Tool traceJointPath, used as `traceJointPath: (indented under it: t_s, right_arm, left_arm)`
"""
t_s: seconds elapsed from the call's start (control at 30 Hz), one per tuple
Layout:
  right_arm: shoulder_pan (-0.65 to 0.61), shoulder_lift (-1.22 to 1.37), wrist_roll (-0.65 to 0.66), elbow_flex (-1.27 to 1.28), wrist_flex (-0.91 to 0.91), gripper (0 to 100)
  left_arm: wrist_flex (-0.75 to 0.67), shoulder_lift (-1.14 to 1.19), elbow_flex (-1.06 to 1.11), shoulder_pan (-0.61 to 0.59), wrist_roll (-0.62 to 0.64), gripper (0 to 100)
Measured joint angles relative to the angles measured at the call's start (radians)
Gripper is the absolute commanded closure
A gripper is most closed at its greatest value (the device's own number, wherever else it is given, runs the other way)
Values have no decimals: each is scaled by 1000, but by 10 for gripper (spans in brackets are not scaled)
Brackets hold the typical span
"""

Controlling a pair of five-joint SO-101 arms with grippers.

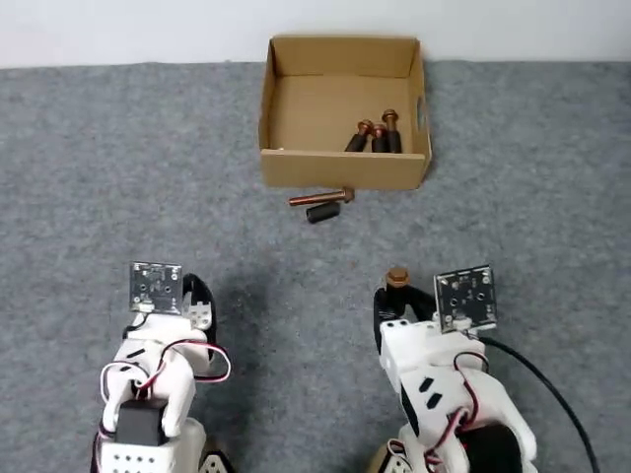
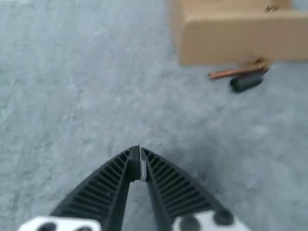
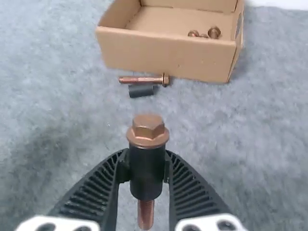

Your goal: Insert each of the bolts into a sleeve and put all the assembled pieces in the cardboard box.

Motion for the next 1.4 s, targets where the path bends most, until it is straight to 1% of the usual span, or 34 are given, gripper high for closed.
traceJointPath:
  t_s: [0.1, 0.2, 0.3, 0.43, 0.6, 0.87, 1.03, 1.17, 1.33, 1.4]
  right_arm:
    - [15, 57, -3, -58, 43, 991]
    - [34, 195, -31, -135, 64, 991]
    - [52, 358, -74, -255, 63, 991]
    - [49, 615, -97, -445, 18, 991]
    - [58, 927, -100, -647, -133, 991]
    - [57, 1378, -100, -879, -522, 991]
    - [57, 1672, -100, -1043, -698, 991]
    - [57, 1909, -100, -1195, -763, 991]
    - [57, 2209, -98, -1428, -776, 991]
    - [55, 2328, -71, -1528, -776, 991]
  left_arm:
    - [-5, 0, 6, -12, -12, 995]
    - [5, 0, 6, -9, -15, 995]
    - [44, 0, 6, -9, -15, 995]
    - [91, 0, 6, -9, -17, 995]
    - [152, 0, 6, -9, -18, 994]
    - [153, 0, 6, -15, -18, 994]
    - [153, 0, 6, -86, -17, 994]
    - [153, 0, 6, -95, -17, 994]
    - [153, 0, 6, -95, -18, 994]
    - [153, 0, 6, -95, -18, 994]
